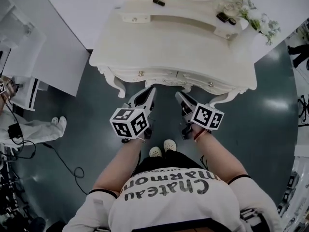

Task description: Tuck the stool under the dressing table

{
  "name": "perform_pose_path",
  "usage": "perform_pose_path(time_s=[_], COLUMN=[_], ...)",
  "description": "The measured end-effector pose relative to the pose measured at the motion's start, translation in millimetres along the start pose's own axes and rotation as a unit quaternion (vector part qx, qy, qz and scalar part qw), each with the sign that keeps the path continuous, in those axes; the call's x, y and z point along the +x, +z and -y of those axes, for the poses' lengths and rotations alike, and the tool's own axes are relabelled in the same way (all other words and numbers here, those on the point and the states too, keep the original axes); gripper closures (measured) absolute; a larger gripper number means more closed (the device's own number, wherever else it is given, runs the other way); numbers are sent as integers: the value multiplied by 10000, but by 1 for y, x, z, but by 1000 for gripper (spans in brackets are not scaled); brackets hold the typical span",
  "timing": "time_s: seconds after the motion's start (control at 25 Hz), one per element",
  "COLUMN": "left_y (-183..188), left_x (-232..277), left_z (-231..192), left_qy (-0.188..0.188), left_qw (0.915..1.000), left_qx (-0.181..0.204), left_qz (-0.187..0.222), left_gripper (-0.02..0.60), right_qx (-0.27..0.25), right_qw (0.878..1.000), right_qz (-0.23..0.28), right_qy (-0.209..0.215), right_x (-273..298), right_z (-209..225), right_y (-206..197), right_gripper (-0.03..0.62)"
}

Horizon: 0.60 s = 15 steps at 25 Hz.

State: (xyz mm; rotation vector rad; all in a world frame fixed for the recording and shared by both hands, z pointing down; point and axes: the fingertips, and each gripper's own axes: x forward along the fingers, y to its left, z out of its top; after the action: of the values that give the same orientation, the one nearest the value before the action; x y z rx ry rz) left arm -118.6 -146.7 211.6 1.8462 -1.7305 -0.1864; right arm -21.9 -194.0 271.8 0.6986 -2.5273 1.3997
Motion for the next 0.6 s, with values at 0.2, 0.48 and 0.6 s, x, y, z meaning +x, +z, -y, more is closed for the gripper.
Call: perform_pose_path(time_s=[0.2, 0.48, 0.6], left_y=[64, 155, 188], left_x=[-4, -18, -27], left_z=[33, 99, 131], left_qy=[-264, -809, -1097], left_qw=[9981, 9866, 9763], left_qx=[371, 1010, 1401], left_qz=[424, 992, 1228], left_gripper=[551, 551, 551], right_qx=[-152, -808, -1366], right_qw=[9959, 9781, 9636], right_qz=[698, 1448, 1740], right_qy=[549, 1261, 1500], right_x=[-15, -62, -84], right_z=[-54, -145, -185], right_y=[80, 154, 180], right_gripper=[500, 505, 506])
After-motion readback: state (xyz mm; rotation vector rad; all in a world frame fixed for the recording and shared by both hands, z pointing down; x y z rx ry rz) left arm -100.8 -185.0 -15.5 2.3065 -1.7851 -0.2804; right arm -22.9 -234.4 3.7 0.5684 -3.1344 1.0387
